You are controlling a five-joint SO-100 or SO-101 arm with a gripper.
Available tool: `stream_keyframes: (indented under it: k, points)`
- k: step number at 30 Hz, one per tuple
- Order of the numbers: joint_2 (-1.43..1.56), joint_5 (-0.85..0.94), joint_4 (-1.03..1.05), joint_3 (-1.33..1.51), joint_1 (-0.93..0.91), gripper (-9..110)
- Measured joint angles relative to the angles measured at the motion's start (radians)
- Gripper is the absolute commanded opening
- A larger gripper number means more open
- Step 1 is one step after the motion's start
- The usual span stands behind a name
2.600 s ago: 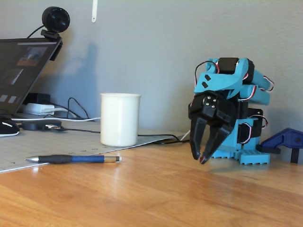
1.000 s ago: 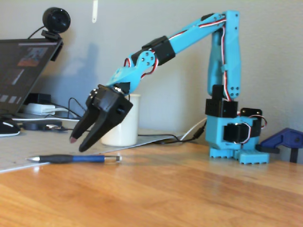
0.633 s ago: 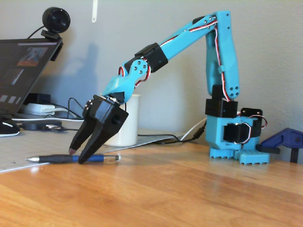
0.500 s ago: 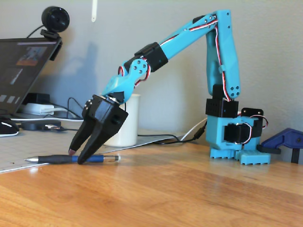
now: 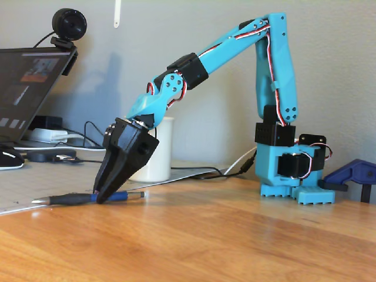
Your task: Grasp a pen and put it in a mug.
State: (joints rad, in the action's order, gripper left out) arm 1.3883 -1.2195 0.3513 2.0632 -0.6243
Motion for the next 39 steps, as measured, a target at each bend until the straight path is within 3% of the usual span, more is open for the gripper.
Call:
stream_keyframes:
  k: [7,14,19,28,39]
  points:
    - [0.064,0.0,-0.002,0.023,0.0,0]
    - [0.344,0.006,-0.006,0.258,0.002,0]
    - [0.565,0.153,-0.006,0.408,0.084,0]
    - [0.927,0.781,-0.006,0.683,0.17,0]
    - [1.252,1.804,-0.006,0.735,0.176,0]
